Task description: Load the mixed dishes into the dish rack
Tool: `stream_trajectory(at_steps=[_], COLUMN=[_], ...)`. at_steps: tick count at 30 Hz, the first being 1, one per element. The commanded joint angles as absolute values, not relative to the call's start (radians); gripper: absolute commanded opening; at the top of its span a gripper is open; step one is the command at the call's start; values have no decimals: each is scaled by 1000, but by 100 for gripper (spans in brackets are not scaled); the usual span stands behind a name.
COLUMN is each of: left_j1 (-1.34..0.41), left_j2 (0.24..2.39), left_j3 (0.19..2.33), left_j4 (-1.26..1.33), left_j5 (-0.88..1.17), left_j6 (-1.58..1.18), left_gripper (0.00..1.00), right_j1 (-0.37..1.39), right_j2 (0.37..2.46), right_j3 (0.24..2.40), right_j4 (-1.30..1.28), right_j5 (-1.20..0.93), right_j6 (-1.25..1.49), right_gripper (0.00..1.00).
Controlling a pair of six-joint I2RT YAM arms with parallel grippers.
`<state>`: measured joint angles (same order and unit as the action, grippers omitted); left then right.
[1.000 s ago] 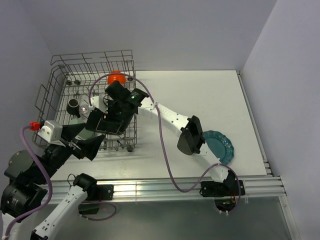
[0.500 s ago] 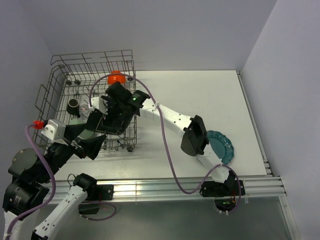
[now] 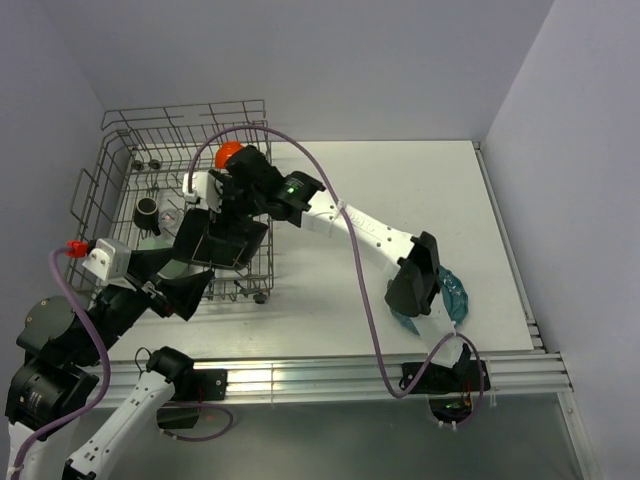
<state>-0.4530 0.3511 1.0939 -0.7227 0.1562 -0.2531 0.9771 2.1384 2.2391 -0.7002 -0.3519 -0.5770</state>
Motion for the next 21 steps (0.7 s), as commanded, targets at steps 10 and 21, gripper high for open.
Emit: stream_trajectory(at_steps=[10,21], left_j1=[-454,-454], left_j2=[396,569], left_j3=[1101,1074], left_j4=[-690,-638], left_j5=[172,454], left_j6=[-314,-374], left_gripper=[99,99], right_j1=[937,949], right_j2=[1790,1396], right_j3=[1878,1410], right_j4=[-411,-348], right_j5=[-112,24], right_j6=[-280,322], right_gripper=[100,100])
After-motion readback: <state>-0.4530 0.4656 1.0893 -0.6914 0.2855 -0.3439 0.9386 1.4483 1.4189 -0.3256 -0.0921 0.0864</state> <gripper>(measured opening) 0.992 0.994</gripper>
